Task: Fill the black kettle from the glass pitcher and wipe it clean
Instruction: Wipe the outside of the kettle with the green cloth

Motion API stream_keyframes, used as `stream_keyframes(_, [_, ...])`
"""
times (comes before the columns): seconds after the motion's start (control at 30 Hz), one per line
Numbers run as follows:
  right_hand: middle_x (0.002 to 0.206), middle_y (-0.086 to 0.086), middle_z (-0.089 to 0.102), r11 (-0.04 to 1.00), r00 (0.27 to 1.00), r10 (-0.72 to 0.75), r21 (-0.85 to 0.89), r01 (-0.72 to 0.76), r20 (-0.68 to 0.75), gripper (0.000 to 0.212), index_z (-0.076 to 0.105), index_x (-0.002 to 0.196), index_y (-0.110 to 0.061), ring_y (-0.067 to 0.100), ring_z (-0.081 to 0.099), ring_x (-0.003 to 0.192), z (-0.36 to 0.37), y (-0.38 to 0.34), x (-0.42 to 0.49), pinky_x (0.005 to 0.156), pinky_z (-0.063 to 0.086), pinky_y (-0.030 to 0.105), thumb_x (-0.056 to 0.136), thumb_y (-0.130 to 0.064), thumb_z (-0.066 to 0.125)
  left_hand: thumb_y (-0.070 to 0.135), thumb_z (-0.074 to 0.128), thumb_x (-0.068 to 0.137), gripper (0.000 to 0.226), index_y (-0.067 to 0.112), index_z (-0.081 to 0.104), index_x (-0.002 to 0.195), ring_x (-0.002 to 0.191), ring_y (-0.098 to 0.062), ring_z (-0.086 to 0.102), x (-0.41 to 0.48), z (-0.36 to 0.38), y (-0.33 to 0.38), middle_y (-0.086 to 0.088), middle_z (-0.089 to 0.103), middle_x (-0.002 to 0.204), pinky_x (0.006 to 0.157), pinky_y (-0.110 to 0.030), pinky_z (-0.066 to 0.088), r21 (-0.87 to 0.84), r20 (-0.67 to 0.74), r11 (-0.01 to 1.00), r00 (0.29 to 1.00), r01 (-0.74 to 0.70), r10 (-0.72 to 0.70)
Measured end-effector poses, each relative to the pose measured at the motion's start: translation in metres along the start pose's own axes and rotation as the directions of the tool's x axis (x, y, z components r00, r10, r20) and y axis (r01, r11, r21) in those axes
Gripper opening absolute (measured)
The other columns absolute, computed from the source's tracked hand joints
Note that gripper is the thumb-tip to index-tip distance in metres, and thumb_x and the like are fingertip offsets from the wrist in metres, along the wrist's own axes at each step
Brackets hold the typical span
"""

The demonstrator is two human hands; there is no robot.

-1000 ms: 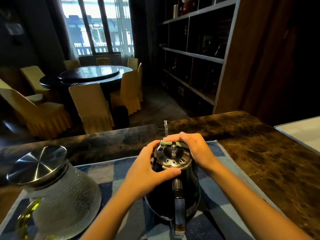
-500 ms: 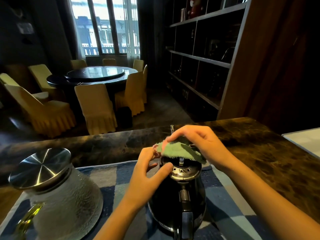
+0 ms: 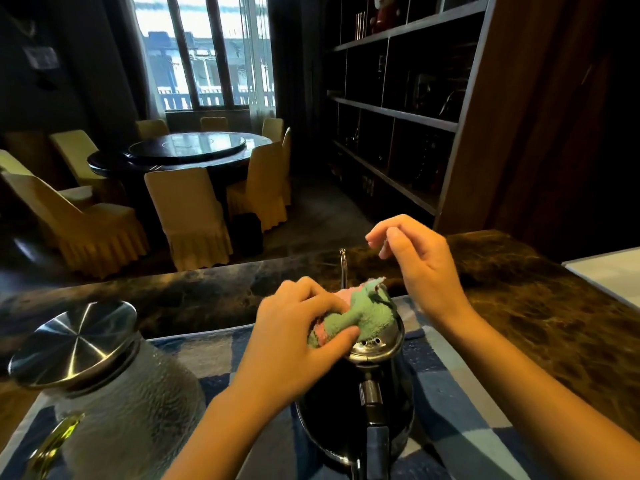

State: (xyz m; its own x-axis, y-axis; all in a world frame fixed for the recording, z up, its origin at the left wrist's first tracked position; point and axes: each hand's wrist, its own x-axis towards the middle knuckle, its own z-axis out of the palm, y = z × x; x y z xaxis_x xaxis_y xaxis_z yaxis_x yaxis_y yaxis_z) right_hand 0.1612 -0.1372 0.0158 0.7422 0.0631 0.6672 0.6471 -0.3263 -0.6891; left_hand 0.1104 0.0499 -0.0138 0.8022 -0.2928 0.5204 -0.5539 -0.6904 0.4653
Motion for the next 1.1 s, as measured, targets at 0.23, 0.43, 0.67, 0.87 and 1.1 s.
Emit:
stream_keyframes(0.23, [0.086,0.005,0.065,0.984,0.979,0.148,0.081,-0.16,0.143,0.032,0.068,0.088,-0.014,0.016,0.061,0.082,0.02,0.008,-0.022,0.076,0.05,0.031,0.096,-0.023,0.038,0.064,0.036,0.08,0.046,0.036,0.062,0.105,0.091,-0.001,0.041,-0.004,-0.008,0.017,0.018,0.051,0.101,0.084,-0.025,0.03,0.245,0.09,0.966,0.994,-0.085,0.065])
stream_keyframes(0.43, [0.098,-0.015,0.061,0.981,0.977,0.19,0.03,-0.194,0.098,0.037,0.062,0.103,-0.027,0.01,0.057,0.097,0.031,0.008,-0.029,0.085,0.047,0.029,0.092,-0.045,0.031,0.063,0.036,0.085,0.048,0.035,0.062,0.113,0.099,-0.006,0.042,0.004,0.005,-0.004,0.014,0.052,0.105,0.088,-0.032,0.039,0.091,0.06,0.996,0.998,-0.003,-0.003])
stream_keyframes(0.67, [0.113,-0.022,0.052,0.992,0.995,0.062,-0.113,-0.052,0.083,0.036,0.053,0.116,-0.031,0.005,0.049,0.111,0.03,0.006,-0.031,0.091,0.043,0.025,0.094,-0.048,0.029,0.055,0.045,0.085,0.037,0.033,0.061,0.109,0.101,-0.002,0.042,-0.009,0.006,0.004,0.017,0.048,0.108,0.088,-0.026,0.039,0.017,0.044,0.999,0.999,-0.031,0.03])
stream_keyframes(0.87, [0.109,-0.014,0.058,0.993,0.989,0.108,-0.068,-0.102,0.1,0.041,0.057,0.113,-0.025,0.009,0.052,0.11,0.029,0.008,-0.033,0.092,0.048,0.04,0.095,-0.049,0.029,0.05,0.054,0.082,0.033,0.033,0.059,0.11,0.108,-0.002,0.035,-0.004,0.005,-0.003,0.02,0.041,0.106,0.089,-0.004,0.028,-0.268,0.181,0.962,0.983,0.05,0.0])
stream_keyframes(1.1, [0.105,-0.008,0.06,0.988,0.969,0.118,-0.118,-0.094,0.216,0.037,0.058,0.113,-0.025,0.008,0.059,0.099,0.024,-0.001,-0.033,0.084,0.05,0.04,0.092,-0.047,0.038,0.042,0.052,0.085,0.023,0.033,0.064,0.101,0.094,-0.01,0.054,-0.009,0.015,-0.009,0.01,0.052,0.098,0.08,-0.018,0.043,-0.341,-0.059,0.939,0.996,0.04,-0.064])
